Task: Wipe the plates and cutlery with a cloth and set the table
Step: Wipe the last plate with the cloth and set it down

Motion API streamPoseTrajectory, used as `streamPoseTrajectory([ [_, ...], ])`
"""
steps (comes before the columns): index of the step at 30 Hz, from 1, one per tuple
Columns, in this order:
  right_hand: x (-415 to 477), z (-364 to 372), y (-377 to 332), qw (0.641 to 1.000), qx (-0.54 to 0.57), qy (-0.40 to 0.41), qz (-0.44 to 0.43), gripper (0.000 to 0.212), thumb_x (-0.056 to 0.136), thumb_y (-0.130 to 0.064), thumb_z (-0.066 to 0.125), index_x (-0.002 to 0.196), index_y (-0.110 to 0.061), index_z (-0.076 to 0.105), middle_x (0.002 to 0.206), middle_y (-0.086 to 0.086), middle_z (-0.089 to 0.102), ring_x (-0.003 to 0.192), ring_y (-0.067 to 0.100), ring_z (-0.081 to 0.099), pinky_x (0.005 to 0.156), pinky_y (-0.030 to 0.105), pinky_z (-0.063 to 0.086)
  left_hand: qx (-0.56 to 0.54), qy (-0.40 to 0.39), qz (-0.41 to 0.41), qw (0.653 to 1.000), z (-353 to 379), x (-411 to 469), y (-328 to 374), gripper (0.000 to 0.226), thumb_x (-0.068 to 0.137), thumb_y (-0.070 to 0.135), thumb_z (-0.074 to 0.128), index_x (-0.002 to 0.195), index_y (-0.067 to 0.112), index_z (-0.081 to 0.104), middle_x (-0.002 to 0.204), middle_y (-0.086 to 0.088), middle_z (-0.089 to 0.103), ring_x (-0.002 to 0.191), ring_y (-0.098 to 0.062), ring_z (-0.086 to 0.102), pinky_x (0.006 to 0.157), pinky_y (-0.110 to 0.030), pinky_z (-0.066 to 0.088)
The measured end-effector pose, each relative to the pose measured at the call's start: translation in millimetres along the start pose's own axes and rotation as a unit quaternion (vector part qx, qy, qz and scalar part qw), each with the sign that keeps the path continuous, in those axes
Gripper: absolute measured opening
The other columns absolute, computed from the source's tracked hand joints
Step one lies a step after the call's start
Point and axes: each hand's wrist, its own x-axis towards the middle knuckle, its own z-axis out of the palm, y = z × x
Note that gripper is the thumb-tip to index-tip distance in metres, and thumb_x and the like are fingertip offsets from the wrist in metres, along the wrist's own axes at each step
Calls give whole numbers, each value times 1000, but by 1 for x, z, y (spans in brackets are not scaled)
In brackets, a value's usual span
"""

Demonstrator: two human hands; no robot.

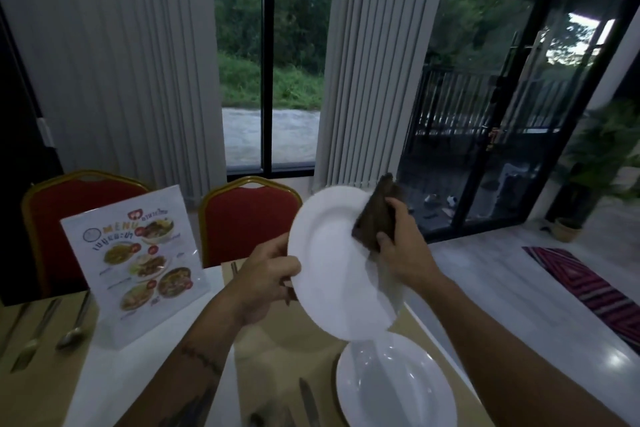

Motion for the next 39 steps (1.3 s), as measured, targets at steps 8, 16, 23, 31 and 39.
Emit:
streamPoseTrajectory([
  [8, 7, -52, 33, 910, 353, -108, 187, 20, 99, -9, 56, 116, -15, 64, 105, 15, 70, 97, 34, 66, 80, 44, 54, -233, -1, 2, 972, 32, 4, -13, 70, 76, -1, 57, 142, 18, 48, 130, -19, 62, 110, -40, 64, 80, -51, 58],
  [16, 22, -70, 29, 972, 226, -66, -14, 19, 94, -4, 60, 106, -19, 63, 90, -4, 65, 83, 12, 60, 67, 24, 41, -132, -9, -65, 989, 95, 22, 41, 48, 96, 33, 42, 75, 17, 83, 84, -8, 76, 71, -24, 73, 73, -39, 58],
  [23, 16, -29, 25, 990, 103, 39, -87, 52, 91, -4, 50, 135, -31, 46, 131, 1, 54, 114, 20, 54, 103, 40, 47, -202, 50, -43, 977, 133, 38, 10, 51, 97, 46, 39, 98, 18, 81, 110, -15, 74, 95, -32, 72, 93, -49, 48],
  [31, -37, 1, -2, 949, 159, -138, -236, 39, 94, -25, 44, 130, -38, 49, 139, -7, 53, 125, 15, 50, 113, 49, 36, -290, 147, 31, 945, 103, 47, 11, 58, 95, 58, 40, 110, 16, 76, 119, -16, 70, 106, -34, 69, 88, -47, 57],
  [39, -15, -8, 28, 976, -127, -111, -137, 52, 82, -14, 48, 129, -35, 41, 152, -5, 35, 151, 21, 15, 118, 67, -8, -251, 128, 17, 959, 90, 27, 12, 50, 98, 50, 40, 113, 14, 71, 109, -16, 74, 96, -36, 71, 87, -50, 52],
])
